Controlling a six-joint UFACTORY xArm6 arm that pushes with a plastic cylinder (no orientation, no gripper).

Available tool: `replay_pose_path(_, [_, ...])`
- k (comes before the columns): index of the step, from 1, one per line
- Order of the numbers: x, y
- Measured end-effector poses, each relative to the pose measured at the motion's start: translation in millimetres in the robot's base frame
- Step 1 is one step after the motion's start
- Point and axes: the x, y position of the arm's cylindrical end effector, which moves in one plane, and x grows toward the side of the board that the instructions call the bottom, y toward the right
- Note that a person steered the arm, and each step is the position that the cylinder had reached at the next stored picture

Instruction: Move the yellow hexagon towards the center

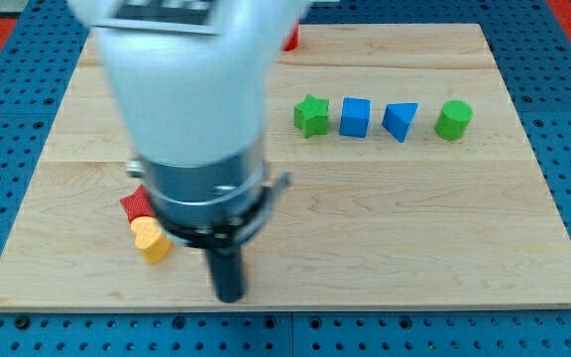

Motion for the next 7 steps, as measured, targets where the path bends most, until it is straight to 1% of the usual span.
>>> replay_pose_path(1, [-20.6,-24.8])
replay_pose_path(3, [-10.0,5.3])
replay_pose_path(4, [-31.3,17.6])
replay_pose_path(6, [-43.4,-40.6])
replay_pose_path(7, [-78.0,-21.7])
